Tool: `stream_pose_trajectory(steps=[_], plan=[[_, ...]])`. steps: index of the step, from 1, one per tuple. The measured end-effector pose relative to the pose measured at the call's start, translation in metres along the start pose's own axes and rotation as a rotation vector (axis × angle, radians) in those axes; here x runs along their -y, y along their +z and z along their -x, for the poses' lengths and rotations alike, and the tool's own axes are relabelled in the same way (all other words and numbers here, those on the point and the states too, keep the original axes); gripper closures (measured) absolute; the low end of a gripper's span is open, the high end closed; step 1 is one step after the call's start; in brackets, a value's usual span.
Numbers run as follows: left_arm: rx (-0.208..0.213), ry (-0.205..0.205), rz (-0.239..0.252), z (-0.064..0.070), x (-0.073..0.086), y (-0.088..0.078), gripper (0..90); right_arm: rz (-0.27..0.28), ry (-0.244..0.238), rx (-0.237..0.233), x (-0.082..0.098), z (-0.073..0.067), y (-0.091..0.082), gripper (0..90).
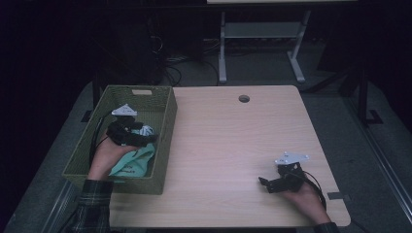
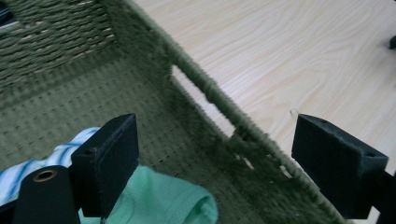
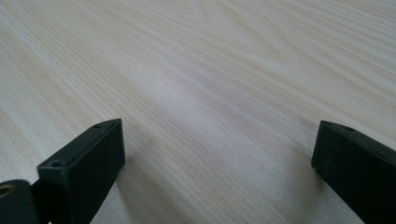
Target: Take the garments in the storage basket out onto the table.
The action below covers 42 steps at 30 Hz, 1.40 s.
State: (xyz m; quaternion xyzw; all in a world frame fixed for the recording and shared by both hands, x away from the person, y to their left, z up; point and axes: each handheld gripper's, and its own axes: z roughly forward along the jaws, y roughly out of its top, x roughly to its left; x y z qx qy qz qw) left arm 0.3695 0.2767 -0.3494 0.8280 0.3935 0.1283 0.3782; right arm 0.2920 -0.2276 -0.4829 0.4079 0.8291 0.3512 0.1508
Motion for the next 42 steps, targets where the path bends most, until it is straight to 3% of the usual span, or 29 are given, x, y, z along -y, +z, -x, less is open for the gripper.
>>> stream_pose_trajectory(steps=[17, 42], plan=[[-0.046, -0.033, -0.032, -0.02, 0.015, 0.001, 14.1, 0.0, 0.0, 0.0, 0.0, 0.0, 0.0, 2.1], [-0.084, -0.069, -0.119, -0.043, 0.043, 0.022, 14.1, 0.001, 0.001, -0.001, 0.0, 0.0, 0.0, 2.1]])
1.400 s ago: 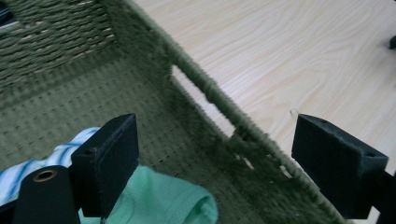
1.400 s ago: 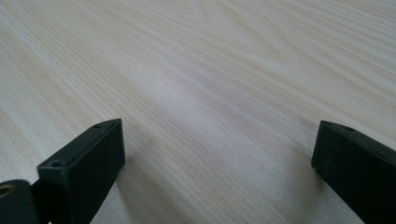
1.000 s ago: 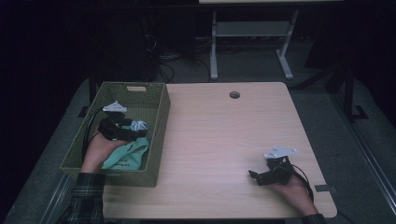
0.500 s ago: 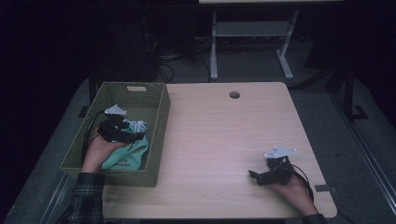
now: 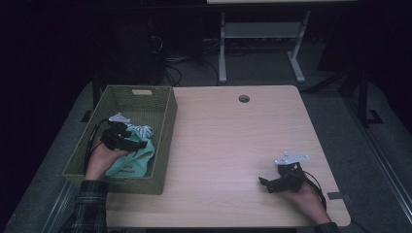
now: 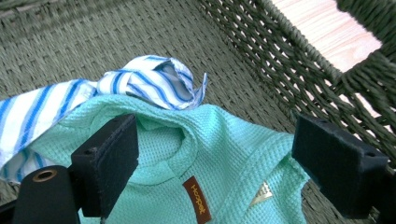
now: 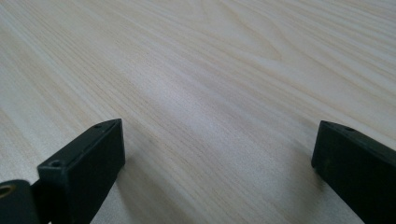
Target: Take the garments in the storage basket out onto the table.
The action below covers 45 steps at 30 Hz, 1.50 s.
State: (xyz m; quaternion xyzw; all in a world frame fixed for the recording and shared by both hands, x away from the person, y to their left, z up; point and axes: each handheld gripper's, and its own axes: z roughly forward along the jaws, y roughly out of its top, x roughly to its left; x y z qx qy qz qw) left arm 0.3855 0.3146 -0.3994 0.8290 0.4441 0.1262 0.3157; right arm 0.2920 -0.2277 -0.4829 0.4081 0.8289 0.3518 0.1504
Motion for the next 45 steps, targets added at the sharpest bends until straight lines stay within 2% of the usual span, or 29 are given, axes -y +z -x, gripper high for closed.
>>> stream_pose_trajectory(steps=[6, 10, 18, 25, 26, 31, 32, 33, 38, 42, 45], plan=[[-0.009, -0.007, -0.054, -0.001, 0.003, 0.007, 14.1, -0.001, -0.001, 0.0, 0.0, 0.0, 0.0, 2.1], [-0.012, -0.004, -0.112, -0.001, 0.005, 0.013, 14.1, 0.0, -0.001, 0.0, 0.0, 0.0, 0.0, 2.1], [0.015, -0.025, -0.167, -0.001, 0.007, 0.02, 15.7, 0.0, -0.001, 0.0, 0.0, 0.0, 0.0, 2.1], [0.023, -0.05, -0.226, -0.002, 0.01, 0.026, 22.9, -0.001, 0.001, 0.001, 0.0, 0.0, 0.0, 2.1], [0.025, -0.042, -0.243, -0.004, 0.01, 0.027, 23.3, -0.001, 0.0, 0.001, 0.0, 0.0, 0.0, 2.1], [0.04, -0.065, -0.295, -0.005, 0.013, 0.031, 28.5, -0.001, 0.001, 0.001, 0.0, 0.0, 0.0, 2.1], [0.041, -0.051, -0.312, -0.006, 0.013, 0.031, 29.9, -0.001, 0.0, 0.001, 0.0, 0.0, 0.0, 2.1], [0.038, -0.065, -0.302, -0.005, 0.013, 0.032, 30.3, -0.001, 0.001, 0.001, 0.0, 0.0, 0.0, 2.1], [0.018, -0.059, -0.315, -0.005, 0.013, 0.032, 35.1, -0.001, 0.0, 0.001, 0.0, 0.0, 0.0, 2.1], [-0.02, -0.041, -0.342, -0.005, 0.013, 0.031, 44.1, -0.001, 0.0, 0.001, 0.0, 0.0, 0.0, 2.1], [-0.045, -0.036, -0.357, -0.005, 0.012, 0.03, 55.9, 0.0, -0.001, 0.0, 0.0, 0.0, 0.0, 2.1]])
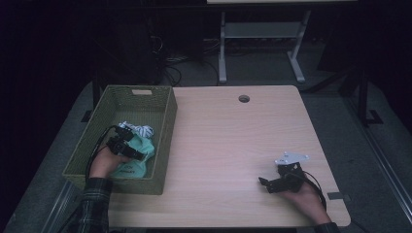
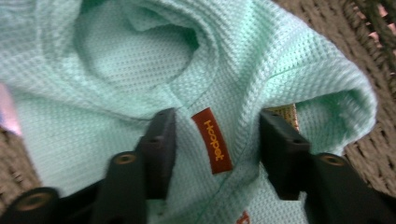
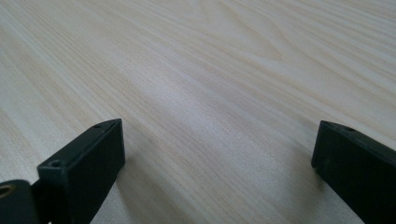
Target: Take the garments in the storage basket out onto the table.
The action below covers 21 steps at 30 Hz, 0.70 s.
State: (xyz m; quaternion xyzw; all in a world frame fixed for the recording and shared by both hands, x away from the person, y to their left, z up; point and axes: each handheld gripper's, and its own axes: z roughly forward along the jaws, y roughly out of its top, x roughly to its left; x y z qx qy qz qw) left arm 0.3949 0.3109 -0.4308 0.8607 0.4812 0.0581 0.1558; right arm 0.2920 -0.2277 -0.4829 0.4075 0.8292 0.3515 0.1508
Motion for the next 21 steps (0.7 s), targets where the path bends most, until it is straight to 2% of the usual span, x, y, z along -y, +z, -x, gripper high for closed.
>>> stream_pose_trajectory(steps=[1, 3, 5, 10, 14, 17, 18, 21], plan=[[-0.003, -0.002, -0.004, 0.0, 0.0, -0.001, 59.2, 0.0, -0.001, 0.0, 0.0, 0.0, 0.0, 2.1], [0.026, -0.008, -0.015, 0.0, 0.0, -0.001, 71.4, 0.0, -0.001, 0.0, 0.0, 0.0, 0.0, 2.1], [0.034, -0.014, -0.019, 0.001, 0.0, -0.001, 76.8, 0.0, -0.001, 0.0, 0.0, 0.0, 0.0, 2.1], [0.045, -0.033, -0.012, 0.001, 0.0, -0.005, 82.9, 0.0, -0.001, 0.0, 0.0, 0.0, 0.0, 2.1], [0.054, -0.031, 0.047, 0.001, 0.001, -0.012, 83.4, 0.0, 0.0, 0.0, 0.0, 0.0, 0.0, 2.1], [0.073, -0.022, 0.105, -0.001, 0.001, -0.019, 83.6, 0.0, 0.0, 0.0, 0.0, 0.0, 0.0, 2.1], [0.074, -0.032, 0.134, 0.0, 0.002, -0.021, 83.7, 0.0, 0.0, 0.0, 0.0, 0.0, 0.0, 2.1], [0.076, -0.024, 0.191, -0.001, 0.003, -0.028, 84.1, 0.0, 0.0, 0.0, 0.0, 0.0, 0.0, 2.1]])
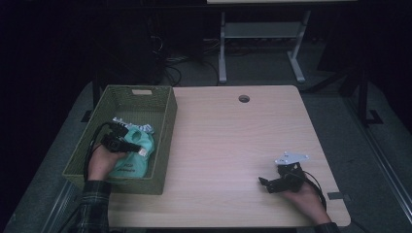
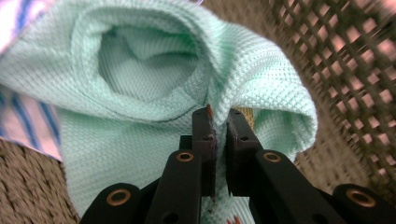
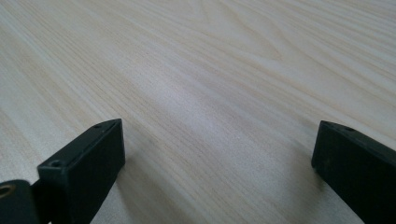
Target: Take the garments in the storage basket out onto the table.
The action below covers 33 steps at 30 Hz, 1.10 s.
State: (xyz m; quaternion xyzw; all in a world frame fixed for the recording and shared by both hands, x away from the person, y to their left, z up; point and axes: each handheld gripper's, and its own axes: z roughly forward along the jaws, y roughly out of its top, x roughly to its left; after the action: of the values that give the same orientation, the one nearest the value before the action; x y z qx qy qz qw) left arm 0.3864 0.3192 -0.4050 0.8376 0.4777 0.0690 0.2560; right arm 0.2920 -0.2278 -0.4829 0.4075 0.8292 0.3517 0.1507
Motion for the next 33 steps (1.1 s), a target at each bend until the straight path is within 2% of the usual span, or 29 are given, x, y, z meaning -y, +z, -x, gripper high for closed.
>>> stream_pose_trajectory(steps=[7, 10, 17, 26, 33], plan=[[0.014, 0.0, 0.097, 0.0, -0.001, -0.011, 84.3, -0.001, 0.002, -0.001, 0.0, 0.0, 0.0, 2.1], [0.035, -0.02, 0.157, -0.001, -0.001, -0.017, 84.4, 0.0, 0.002, -0.001, 0.0, 0.0, 0.0, 2.1], [0.069, -0.035, 0.278, -0.003, 0.0, -0.03, 84.5, 0.0, 0.002, 0.0, 0.0, 0.0, 0.0, 2.1], [0.08, -0.034, 0.364, -0.002, 0.0, -0.045, 84.6, 0.0, 0.001, -0.001, 0.0, 0.0, 0.0, 2.1], [0.089, -0.017, 0.409, 0.001, -0.002, -0.055, 84.6, -0.001, 0.005, 0.001, 0.0, 0.0, 0.0, 2.1]])
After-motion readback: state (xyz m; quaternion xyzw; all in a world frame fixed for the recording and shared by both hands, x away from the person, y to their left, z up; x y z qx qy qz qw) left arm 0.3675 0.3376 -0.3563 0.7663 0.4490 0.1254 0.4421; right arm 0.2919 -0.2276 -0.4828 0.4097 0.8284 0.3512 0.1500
